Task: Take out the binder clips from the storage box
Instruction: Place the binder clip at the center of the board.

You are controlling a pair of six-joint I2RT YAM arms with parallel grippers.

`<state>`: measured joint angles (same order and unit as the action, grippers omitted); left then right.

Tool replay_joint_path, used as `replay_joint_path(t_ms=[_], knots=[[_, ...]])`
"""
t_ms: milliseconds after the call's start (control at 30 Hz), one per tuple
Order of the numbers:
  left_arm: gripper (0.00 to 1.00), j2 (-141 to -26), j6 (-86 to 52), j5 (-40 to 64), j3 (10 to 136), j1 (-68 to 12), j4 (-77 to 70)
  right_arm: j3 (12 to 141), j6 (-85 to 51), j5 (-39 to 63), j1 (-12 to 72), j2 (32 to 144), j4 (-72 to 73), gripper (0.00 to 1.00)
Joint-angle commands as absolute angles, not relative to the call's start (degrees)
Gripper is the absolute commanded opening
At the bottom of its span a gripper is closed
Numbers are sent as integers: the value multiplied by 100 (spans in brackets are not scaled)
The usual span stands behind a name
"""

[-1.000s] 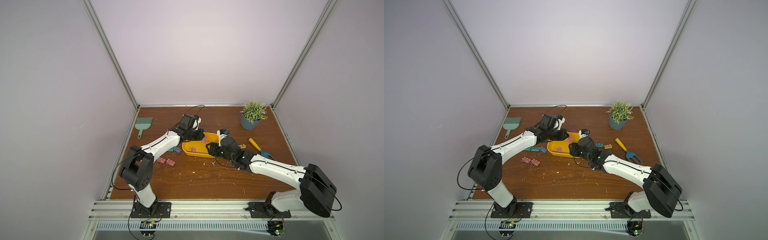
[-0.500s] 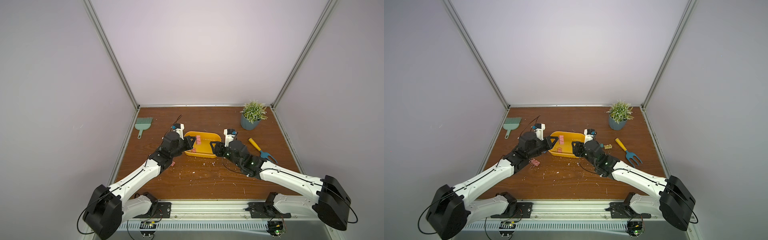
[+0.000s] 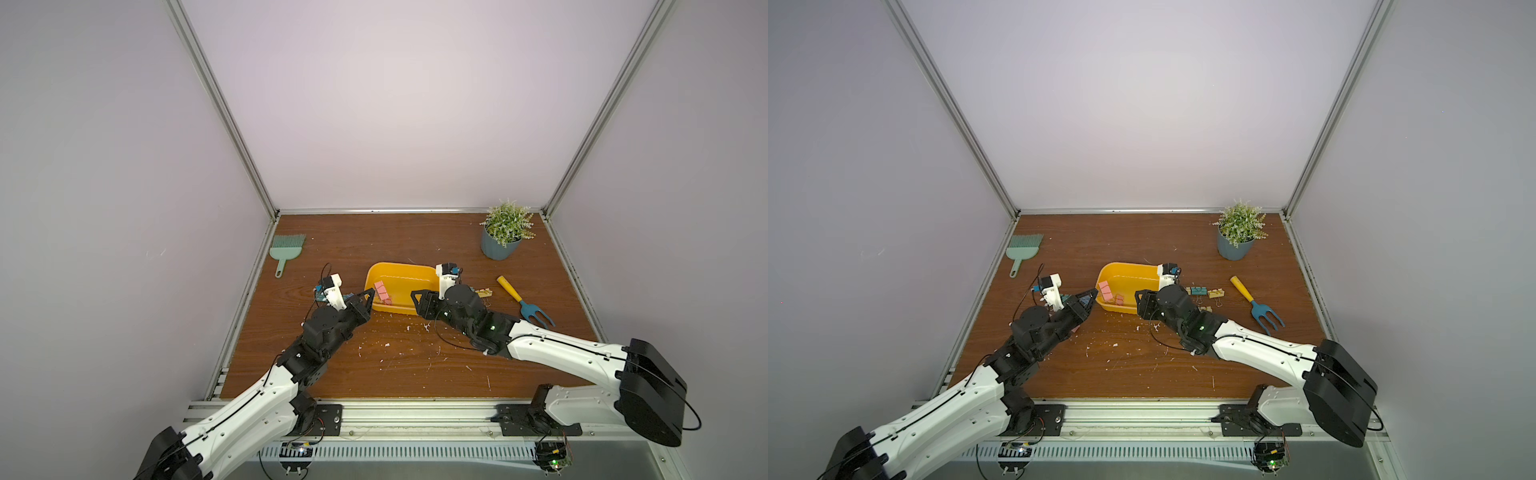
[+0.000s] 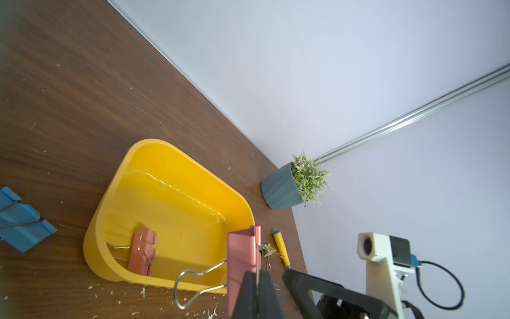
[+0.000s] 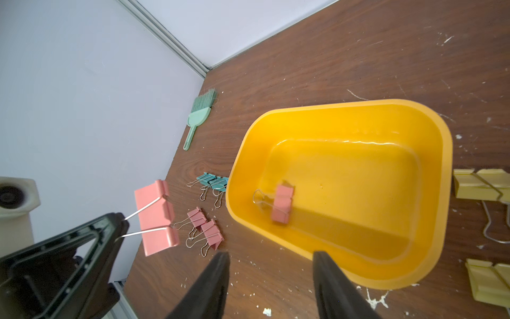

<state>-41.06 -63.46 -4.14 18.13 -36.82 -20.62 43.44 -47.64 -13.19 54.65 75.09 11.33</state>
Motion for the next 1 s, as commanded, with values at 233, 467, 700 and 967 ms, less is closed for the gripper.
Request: replay_joint_path(t_ms=[233,467,700,967], knots=[[0,-3287,-8168,-646,1208,-3744,-1508,4632,-4961,-1500,5577,7612,1215,55],[0,-2883,-8768,-1038,1227,-3753,-241,4450,-5063,-1601,5578,7505,1274,55],[0,-3235,-9377,-1206,1163,-3749,177,4521,-5087,-1505,5574,7668,1257,55],[0,-4556,-9650,-913,1320,-3753,-496,4636,-5088,-1362,5582,7857,1251,55]])
